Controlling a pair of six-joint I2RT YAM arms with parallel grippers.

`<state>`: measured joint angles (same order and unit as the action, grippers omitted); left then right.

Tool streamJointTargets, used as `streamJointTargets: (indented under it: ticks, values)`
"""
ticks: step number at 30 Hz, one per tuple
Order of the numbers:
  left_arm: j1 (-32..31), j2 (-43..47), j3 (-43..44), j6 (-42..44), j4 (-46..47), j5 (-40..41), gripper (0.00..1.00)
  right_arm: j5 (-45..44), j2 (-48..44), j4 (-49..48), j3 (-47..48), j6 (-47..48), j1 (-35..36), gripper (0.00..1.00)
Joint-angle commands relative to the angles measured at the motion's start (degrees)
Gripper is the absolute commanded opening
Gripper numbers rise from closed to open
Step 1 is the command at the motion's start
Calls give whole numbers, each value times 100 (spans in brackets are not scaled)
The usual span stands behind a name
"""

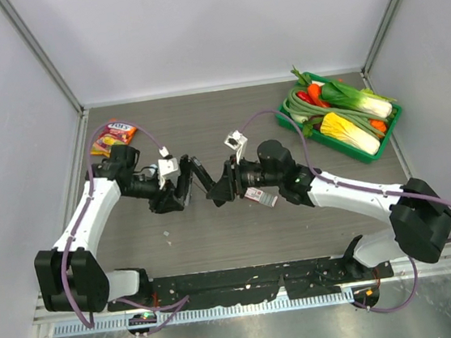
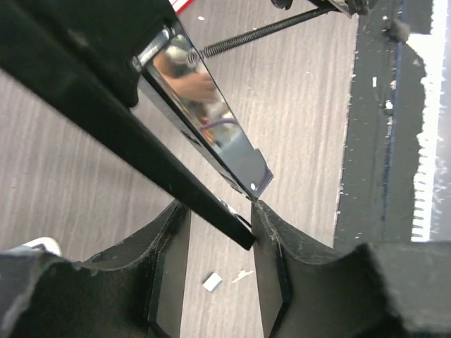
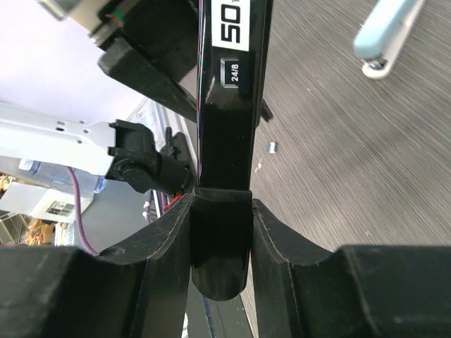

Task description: Unload the staples from the stapler

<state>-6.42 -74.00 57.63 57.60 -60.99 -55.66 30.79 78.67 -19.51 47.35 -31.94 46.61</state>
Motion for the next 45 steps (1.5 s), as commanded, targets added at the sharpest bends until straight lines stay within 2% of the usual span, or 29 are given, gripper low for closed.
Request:
streamJointTargets:
  ticks: [1, 19, 31, 45]
  values:
    - [-79, 105, -6, 269, 667, 292, 0, -248, -370, 403, 81, 267, -55, 1]
    - [-211, 52, -331, -241, 1775, 1030, 0, -714, -608, 870, -253, 601, 243, 1]
    - [-211, 228, -656, -30, 2645, 1769, 0, -1539, -634, 1616, -358, 1111, 999, 1]
    - [-211, 35, -850, -29, 3225, 2358, 0, -2604, -766, 1714, -718, 1129, 1843, 1]
